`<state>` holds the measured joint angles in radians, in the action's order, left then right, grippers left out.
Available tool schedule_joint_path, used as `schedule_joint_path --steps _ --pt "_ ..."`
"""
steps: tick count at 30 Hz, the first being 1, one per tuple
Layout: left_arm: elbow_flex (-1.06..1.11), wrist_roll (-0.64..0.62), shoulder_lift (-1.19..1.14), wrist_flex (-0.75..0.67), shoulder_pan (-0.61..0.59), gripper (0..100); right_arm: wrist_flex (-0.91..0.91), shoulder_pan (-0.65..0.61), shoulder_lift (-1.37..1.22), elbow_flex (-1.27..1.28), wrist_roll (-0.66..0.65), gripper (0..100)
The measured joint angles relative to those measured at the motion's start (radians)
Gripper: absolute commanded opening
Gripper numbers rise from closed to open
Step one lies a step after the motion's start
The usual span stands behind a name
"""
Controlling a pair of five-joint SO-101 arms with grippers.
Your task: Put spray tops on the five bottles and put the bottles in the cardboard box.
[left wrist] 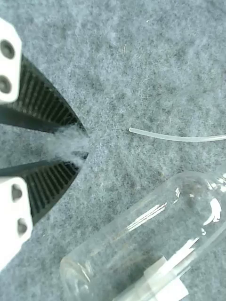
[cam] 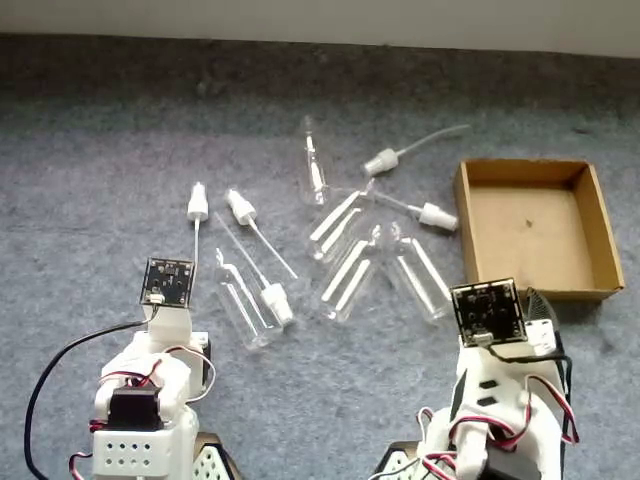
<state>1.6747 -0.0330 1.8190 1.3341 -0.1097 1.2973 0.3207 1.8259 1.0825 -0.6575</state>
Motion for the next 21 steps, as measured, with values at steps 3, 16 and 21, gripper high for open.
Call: schedule_joint_path --steps 3,16,21 --pt "0.000 0.000 0.000 0.000 0.000 1 0.000 0.048 -0.098 -0.061 -0.005 10.6" --pt "0.000 0.000 0.000 0.000 0.000 1 0.069 -0.091 -0.813 -0.327 0.167 10.6" --pt "0.000 0.000 0.000 0.000 0.000 1 0.245 -0.295 -1.043 -0.517 0.178 10.6"
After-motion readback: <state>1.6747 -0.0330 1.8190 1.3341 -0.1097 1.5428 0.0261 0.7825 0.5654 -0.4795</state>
